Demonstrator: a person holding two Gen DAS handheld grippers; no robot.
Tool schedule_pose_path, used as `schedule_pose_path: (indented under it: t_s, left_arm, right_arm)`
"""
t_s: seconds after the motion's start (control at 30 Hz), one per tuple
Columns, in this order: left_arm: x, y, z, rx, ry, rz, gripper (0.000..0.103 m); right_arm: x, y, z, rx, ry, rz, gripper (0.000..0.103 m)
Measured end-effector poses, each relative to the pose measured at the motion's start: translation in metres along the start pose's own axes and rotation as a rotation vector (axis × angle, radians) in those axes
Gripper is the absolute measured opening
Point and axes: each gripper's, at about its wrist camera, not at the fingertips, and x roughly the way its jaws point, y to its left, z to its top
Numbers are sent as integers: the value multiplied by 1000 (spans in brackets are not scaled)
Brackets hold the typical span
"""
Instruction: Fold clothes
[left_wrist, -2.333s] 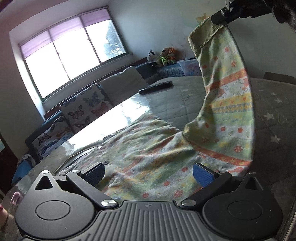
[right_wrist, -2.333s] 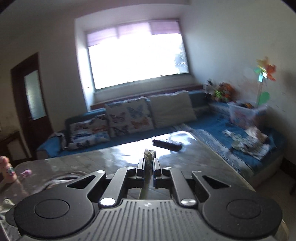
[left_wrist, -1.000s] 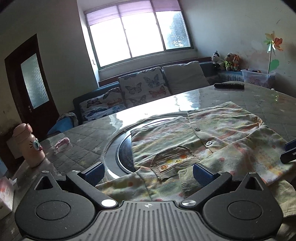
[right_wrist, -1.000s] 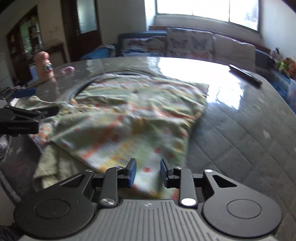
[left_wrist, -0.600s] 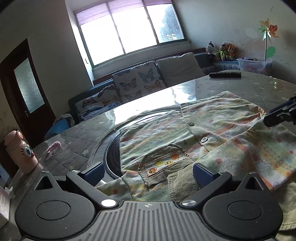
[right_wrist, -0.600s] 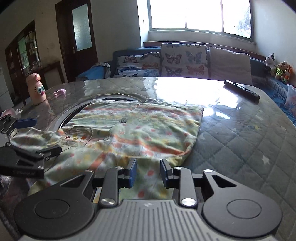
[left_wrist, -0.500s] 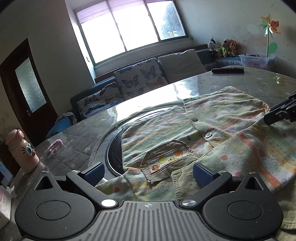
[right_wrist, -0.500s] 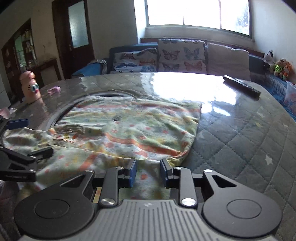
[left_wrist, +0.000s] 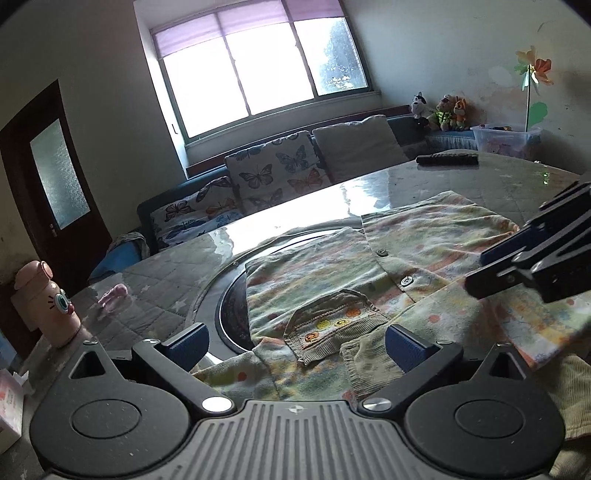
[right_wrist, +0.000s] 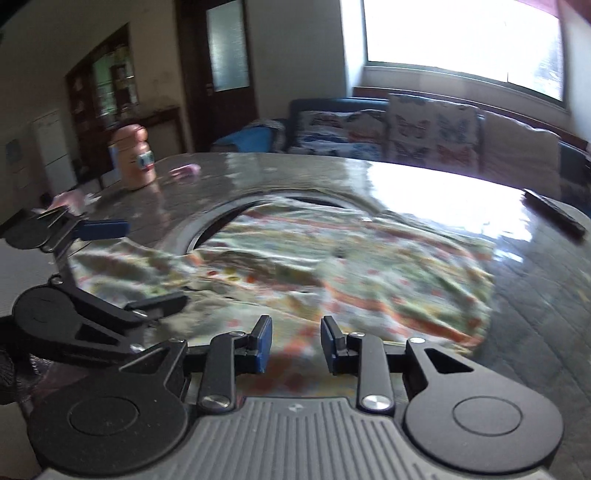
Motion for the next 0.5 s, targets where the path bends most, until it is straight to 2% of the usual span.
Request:
schedule_pose_path:
  t_s: [0.2,0.4,0.5]
  left_arm:
    - [-6,8,-13,-7,27,24,103]
    - [-13,47,-24,-90,52,132,103]
    - [-12,70,-32,-145,78,208,103]
  right_arm:
    - [24,30,-11,-98,33,21,29]
    - [0,37,-7,-130,1,43,30]
    - [4,44,-14,-152,37,66,34]
